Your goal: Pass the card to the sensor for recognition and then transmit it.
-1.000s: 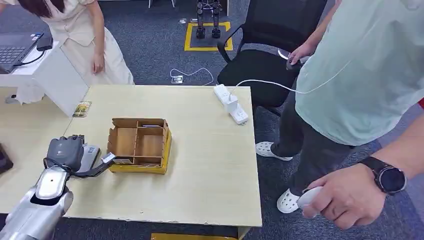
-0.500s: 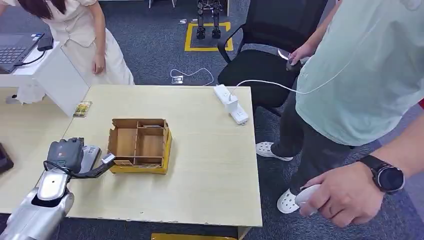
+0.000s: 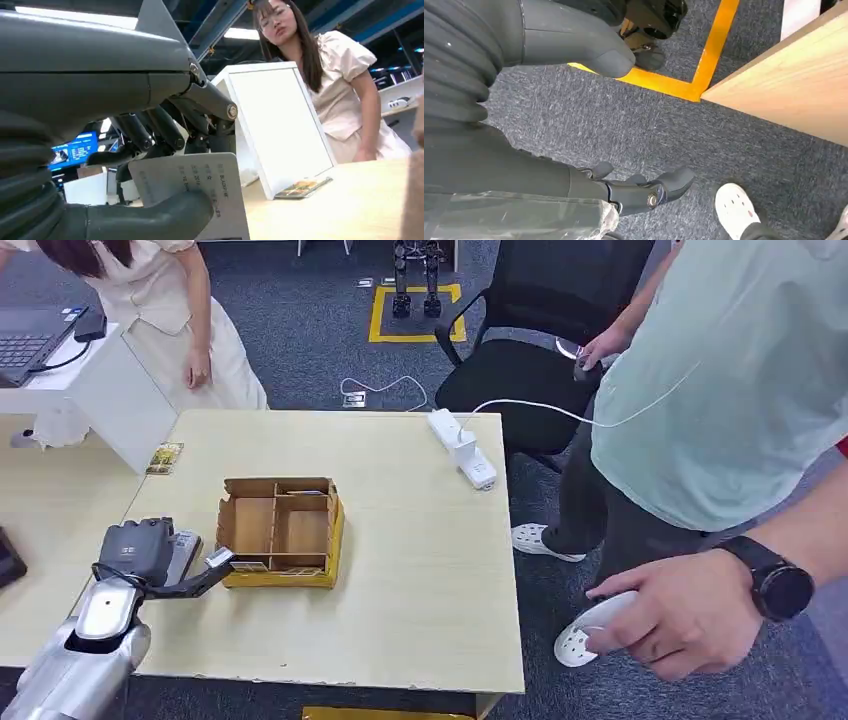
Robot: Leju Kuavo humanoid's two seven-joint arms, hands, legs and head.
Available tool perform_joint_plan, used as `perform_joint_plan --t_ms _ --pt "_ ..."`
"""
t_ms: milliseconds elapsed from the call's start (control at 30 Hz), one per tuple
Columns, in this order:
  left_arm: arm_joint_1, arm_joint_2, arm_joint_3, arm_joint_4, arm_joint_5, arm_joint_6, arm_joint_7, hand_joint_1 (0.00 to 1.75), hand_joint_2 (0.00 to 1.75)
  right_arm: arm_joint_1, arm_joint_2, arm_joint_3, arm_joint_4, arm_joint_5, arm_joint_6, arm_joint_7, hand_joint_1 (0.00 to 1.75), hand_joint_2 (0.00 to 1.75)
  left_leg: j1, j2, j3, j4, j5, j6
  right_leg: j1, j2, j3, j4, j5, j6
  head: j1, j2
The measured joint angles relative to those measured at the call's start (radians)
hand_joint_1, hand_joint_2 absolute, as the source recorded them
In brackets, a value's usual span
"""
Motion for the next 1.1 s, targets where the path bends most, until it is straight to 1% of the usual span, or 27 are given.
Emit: perform_joint_plan --t_ms 133,200,333,467,767,867,1100 --pt "-0.003 -0.008 0.018 0.000 0.076 -0.005 -0.018 1.75 1.75 0.003 0.006 -0.011 -0.002 0.010 0.004 0.004 0.00 1.75 0.000 0.000 0.000 0.000 0.000 0.000 0.000 0.000 0.000 0.000 0.000 0.000 0.000 0.000" --pt "-0.005 -0.013 0.029 0.000 0.130 -0.014 -0.029 1.75 1.75 0.004 0.011 -0.018 -0.002 0.016 0.011 0.007 0.00 1.75 0.000 0.000 0.000 0.000 0.000 0.000 0.000 0.000 0.000 0.000 0.000 0.000 0.000 0.000" --pt "-0.010 -0.022 0.044 -0.005 0.183 -0.018 -0.035 1.75 1.75 0.010 0.018 -0.027 -0.008 0.026 0.017 0.009 0.00 1.75 0.000 0.000 0.000 0.000 0.000 0.000 0.000 0.000 0.000 0.000 0.000 0.000 0.000 0.000" --pt "-0.011 -0.027 0.066 -0.010 0.227 -0.001 -0.035 1.75 1.75 0.015 0.022 -0.039 -0.012 0.034 0.021 0.010 0.00 1.75 0.000 0.000 0.000 0.000 0.000 0.000 0.000 0.000 0.000 0.000 0.000 0.000 0.000 0.000" --pt "-0.043 -0.014 0.099 -0.019 0.248 0.035 -0.042 1.75 1.75 0.020 0.026 -0.047 -0.013 0.039 0.029 0.006 0.00 1.75 0.000 0.000 0.000 0.000 0.001 0.000 0.000 0.001 -0.001 0.000 0.000 0.000 0.000 0.000" --pt "-0.051 -0.005 0.100 -0.019 0.249 0.035 -0.052 1.75 1.75 0.020 0.026 -0.046 -0.013 0.039 0.029 0.005 0.00 1.75 0.000 0.000 -0.001 0.000 0.001 0.000 0.000 0.000 -0.001 0.000 0.000 0.000 0.000 0.000" --pt "-0.055 0.007 0.102 -0.019 0.248 0.035 -0.050 1.75 1.75 0.020 0.026 -0.047 -0.013 0.039 0.028 0.005 0.00 1.75 0.000 0.000 -0.001 0.000 0.001 0.000 0.000 0.001 -0.001 0.000 0.000 0.000 0.000 0.000"
